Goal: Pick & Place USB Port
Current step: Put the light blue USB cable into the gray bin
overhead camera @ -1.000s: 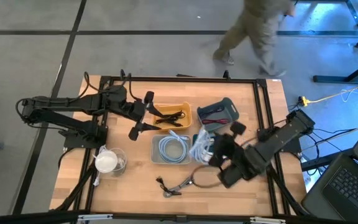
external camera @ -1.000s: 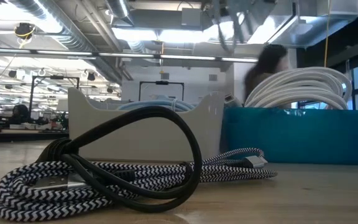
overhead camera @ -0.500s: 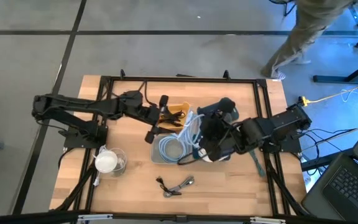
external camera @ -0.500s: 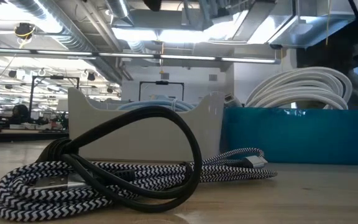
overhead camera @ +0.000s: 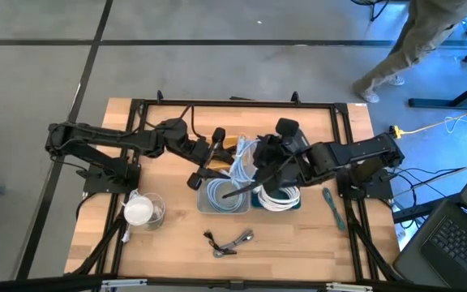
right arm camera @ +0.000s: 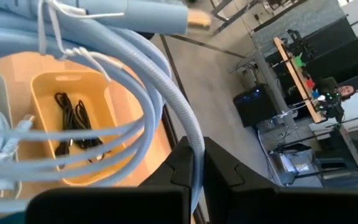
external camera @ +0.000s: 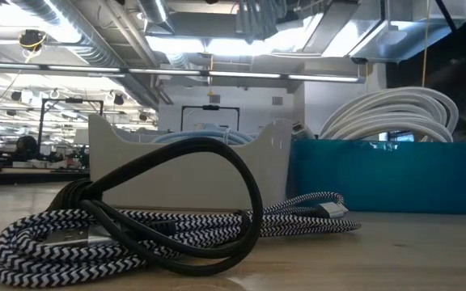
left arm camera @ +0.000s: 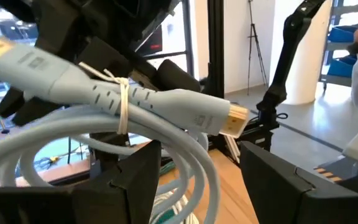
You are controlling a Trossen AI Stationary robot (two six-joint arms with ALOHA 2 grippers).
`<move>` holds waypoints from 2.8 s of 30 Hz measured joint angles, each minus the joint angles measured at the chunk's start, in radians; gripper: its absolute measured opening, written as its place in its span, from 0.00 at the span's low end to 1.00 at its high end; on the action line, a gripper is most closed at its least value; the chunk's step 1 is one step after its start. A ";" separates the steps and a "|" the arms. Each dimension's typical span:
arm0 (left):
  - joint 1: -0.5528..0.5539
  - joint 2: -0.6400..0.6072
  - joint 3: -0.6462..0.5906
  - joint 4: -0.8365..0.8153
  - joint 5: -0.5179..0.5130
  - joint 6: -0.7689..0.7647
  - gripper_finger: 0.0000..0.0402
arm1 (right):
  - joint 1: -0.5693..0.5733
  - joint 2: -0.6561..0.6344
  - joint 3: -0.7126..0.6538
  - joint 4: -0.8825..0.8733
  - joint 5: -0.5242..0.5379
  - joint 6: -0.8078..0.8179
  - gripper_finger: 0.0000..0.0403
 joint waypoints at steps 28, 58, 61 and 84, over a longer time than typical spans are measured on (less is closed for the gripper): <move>0.002 0.000 0.000 0.042 -0.017 0.083 0.07 | -0.021 0.001 0.000 0.197 -0.081 -0.160 0.04; 0.102 -0.008 0.013 -0.133 -0.060 0.024 0.07 | 0.096 -0.177 0.000 0.057 -0.144 0.192 0.43; 0.091 -0.008 0.059 -0.268 -0.080 0.027 0.07 | 0.118 -0.210 0.000 -0.063 -0.129 0.309 0.43; -0.402 0.468 0.712 -1.556 -0.855 0.009 0.07 | 0.024 -0.221 -0.040 -0.344 -0.018 0.528 0.43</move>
